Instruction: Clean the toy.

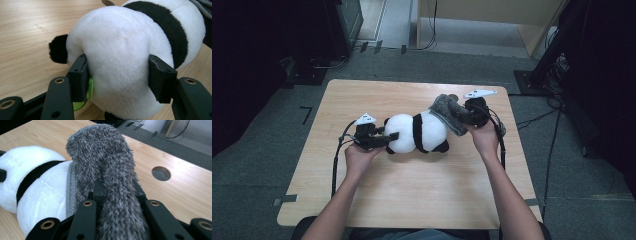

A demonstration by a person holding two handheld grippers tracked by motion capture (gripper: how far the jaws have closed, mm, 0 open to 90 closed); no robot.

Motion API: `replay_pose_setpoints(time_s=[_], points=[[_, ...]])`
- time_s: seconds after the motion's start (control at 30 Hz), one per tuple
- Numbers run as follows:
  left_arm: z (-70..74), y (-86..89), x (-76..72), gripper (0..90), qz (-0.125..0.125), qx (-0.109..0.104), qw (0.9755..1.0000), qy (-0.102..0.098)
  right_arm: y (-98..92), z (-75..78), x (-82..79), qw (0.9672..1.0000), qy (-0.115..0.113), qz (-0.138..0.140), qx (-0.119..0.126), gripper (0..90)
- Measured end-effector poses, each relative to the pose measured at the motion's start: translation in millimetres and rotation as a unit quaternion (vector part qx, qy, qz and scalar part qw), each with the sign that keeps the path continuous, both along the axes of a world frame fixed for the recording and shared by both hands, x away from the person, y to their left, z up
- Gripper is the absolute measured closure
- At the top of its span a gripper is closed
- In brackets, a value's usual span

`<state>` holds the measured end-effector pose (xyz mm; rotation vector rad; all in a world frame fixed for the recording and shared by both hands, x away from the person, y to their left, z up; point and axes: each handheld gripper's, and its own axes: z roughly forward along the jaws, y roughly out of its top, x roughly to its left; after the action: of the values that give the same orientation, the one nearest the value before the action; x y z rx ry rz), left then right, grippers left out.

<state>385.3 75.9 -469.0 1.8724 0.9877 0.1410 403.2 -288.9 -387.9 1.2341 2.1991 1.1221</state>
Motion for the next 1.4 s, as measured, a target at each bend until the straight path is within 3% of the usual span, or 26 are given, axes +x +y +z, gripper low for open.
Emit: replay_pose_setpoints(time_s=[0.17,0.3,0.63,0.83,0.9,1.0,1.1,1.4], points=[[0.5,-0.3,-0.3,41.9,0.001,0.0,1.0,0.002,-12.2,5.7,-2.3,0.9994,-0.014,-0.029,0.007,73.8],[0.6,-0.6,-0.3,41.9,0.001,0.002,1.0,0.001,-18.3,1.3,-0.1,0.9989,-0.008,-0.044,0.015,73.8],[0.3,-0.5,-0.7,41.9,0.0,0.003,1.0,0.001,6.7,-20.5,-2.1,0.9993,0.008,-0.032,0.018,73.4],[-0.4,-0.4,-0.5,41.8,0.002,0.002,1.0,0.001,15.4,-26.1,-3.5,0.9994,0.008,-0.032,-0.004,73.3],[-0.7,-0.3,-0.3,41.7,0.001,0.001,1.0,0.002,15.4,-29.8,-5.1,0.9995,0.0,-0.033,0.0,73.3],[-0.6,-0.7,-0.5,41.7,0.002,0.002,1.0,0.001,12.8,-36.0,-5.4,0.999,0.008,-0.04,0.02,73.2],[-0.7,-0.7,-0.5,41.7,0.001,0.002,1.0,0.001,11.4,-41.1,-8.2,0.9984,-0.004,-0.045,0.033,73.2],[-0.4,-1.1,-0.6,41.7,0.001,0.002,1.0,-0.001,8.8,-50.4,-9.9,0.9977,-0.006,-0.053,0.041,73.4]])
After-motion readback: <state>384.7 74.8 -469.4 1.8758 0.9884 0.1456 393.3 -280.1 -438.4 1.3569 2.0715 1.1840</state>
